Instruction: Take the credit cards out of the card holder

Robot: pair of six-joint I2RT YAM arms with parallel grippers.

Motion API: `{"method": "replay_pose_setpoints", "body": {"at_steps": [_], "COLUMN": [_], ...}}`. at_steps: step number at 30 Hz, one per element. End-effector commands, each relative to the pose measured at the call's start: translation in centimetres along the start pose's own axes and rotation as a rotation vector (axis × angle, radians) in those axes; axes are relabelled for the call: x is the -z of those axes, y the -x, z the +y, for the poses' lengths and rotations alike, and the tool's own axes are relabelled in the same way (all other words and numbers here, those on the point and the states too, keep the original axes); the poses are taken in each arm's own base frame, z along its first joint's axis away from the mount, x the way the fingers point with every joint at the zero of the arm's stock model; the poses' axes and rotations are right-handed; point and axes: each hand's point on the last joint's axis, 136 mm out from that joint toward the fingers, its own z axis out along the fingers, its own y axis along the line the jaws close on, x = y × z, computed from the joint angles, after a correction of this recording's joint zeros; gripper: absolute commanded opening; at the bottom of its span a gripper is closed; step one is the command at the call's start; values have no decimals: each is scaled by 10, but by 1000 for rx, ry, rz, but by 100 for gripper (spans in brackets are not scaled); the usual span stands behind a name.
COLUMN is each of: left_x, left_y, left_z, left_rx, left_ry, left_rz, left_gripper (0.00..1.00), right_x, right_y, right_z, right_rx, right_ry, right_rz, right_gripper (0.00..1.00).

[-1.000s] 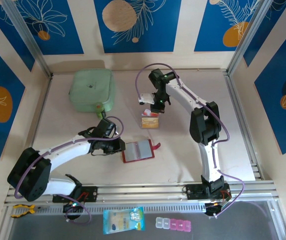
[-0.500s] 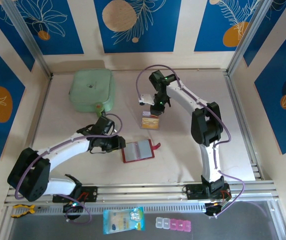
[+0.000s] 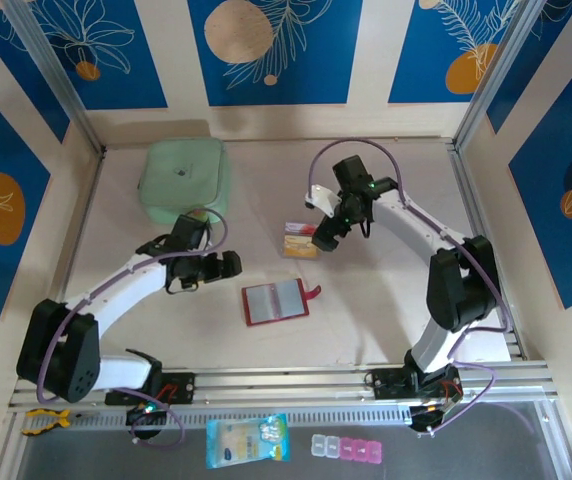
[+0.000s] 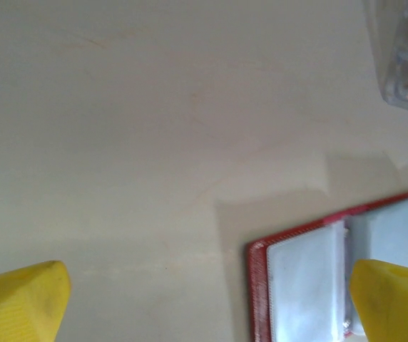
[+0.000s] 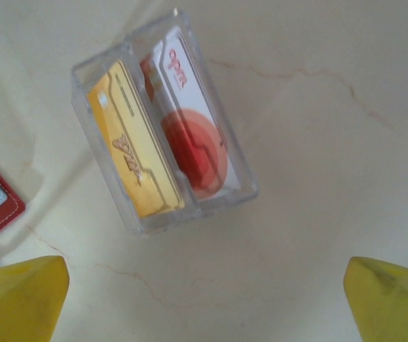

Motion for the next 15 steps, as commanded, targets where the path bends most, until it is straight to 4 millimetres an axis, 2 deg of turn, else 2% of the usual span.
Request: {"method": "replay_pose_setpoints", "body": {"at_steps": [1, 8, 15], "left_x": [11, 29, 66], "left_y": [19, 46, 77], "left_z": [21, 75, 113], "left_rx": [-63, -53, -124], "left_ry": [88, 240, 457], "left_rz": [-48, -190, -456], "left_gripper": [100, 100, 100], "right_x": [5, 8, 22], "right_y": [-3, -51, -95], "right_z": [-14, -41, -69], "right_rx": [-169, -483, -702], "right_ry": [-60, -186, -323], "right_rz": [-97, -204, -376], "right_gripper": [99, 99, 99]}}
